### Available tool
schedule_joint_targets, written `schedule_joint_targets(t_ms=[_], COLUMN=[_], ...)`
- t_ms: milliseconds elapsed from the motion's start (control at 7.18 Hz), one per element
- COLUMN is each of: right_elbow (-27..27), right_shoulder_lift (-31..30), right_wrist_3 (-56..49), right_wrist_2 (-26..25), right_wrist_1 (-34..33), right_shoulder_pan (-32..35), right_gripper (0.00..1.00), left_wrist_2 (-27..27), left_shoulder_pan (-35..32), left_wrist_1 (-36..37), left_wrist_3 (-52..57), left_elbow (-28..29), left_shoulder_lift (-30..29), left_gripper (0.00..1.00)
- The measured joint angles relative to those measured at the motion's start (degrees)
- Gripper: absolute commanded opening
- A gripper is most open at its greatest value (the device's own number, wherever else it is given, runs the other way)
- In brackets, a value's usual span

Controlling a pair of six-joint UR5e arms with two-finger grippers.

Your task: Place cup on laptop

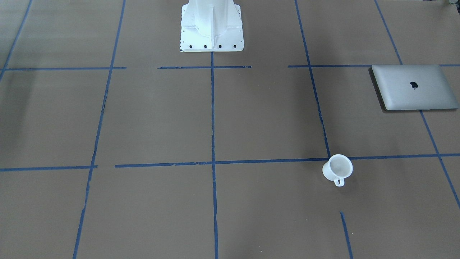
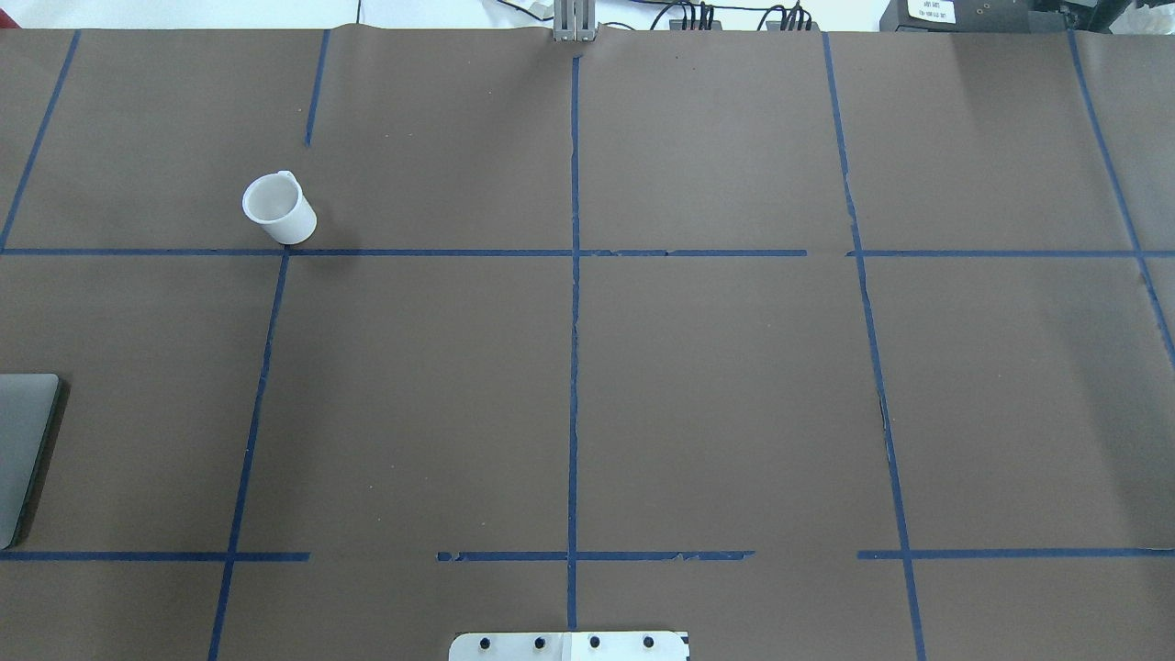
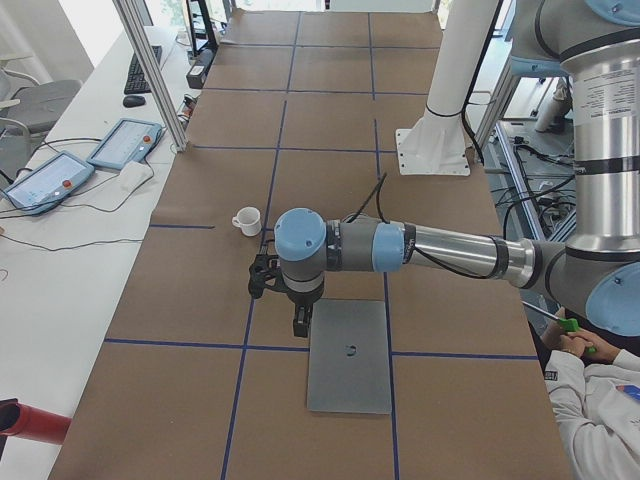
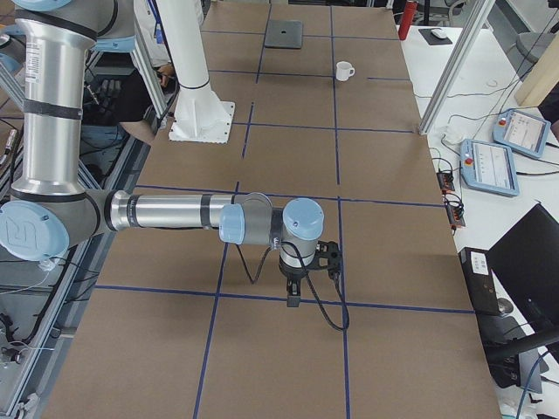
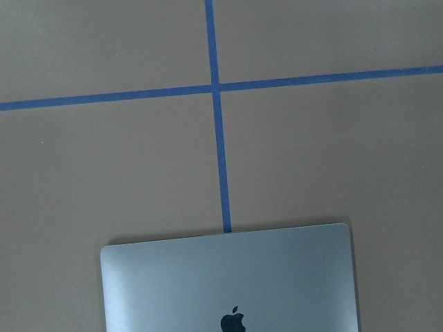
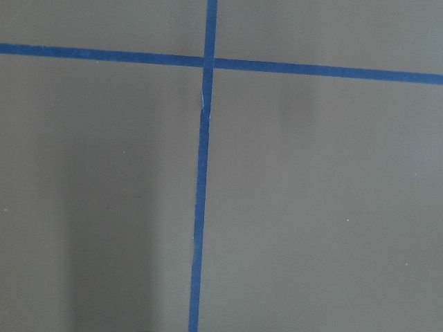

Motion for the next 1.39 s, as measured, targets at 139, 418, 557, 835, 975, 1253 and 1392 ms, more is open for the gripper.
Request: schedule_joint_targets(t_ms=[139, 418, 557, 835, 975, 1253, 1392], right_elbow=[0.0, 0.0, 0.0, 0.0, 0.0, 0.0, 0.0], right_shoulder_lift=[0.0, 0.0, 0.0, 0.0, 0.0, 0.0, 0.0], right_wrist_3=[0.0, 0.0, 0.0, 0.0, 0.0, 0.0, 0.0], right_wrist_2=[0.0, 0.0, 0.0, 0.0, 0.0, 0.0, 0.0], right_wrist_1=[0.0, 0.0, 0.0, 0.0, 0.0, 0.0, 0.0], right_shoulder_pan=[0.0, 0.0, 0.0, 0.0, 0.0, 0.0, 0.0], right_gripper=[1.00, 1.00, 1.00, 1.00, 1.00, 1.00, 1.00], left_wrist_2=[-0.7, -0.6, -0.1, -0.3, -0.1, 1.8, 2.2], left_shoulder_pan=[0.0, 0.0, 0.0, 0.4, 2.6, 11.4, 15.1], left_wrist_1=[0.2, 1.4, 1.3, -3.7, -7.1, -9.4, -9.6], left_wrist_3=[-0.2, -0.8, -0.8, -2.6, -7.4, -17.9, -22.5], left_elbow=[0.3, -0.3, -0.5, -0.5, -0.3, 3.6, 7.0], left_shoulder_lift=[-0.4, -2.0, -2.2, -2.6, -4.6, -14.6, -20.3], left_gripper=[1.00, 1.00, 1.00, 1.00, 1.00, 1.00, 1.00])
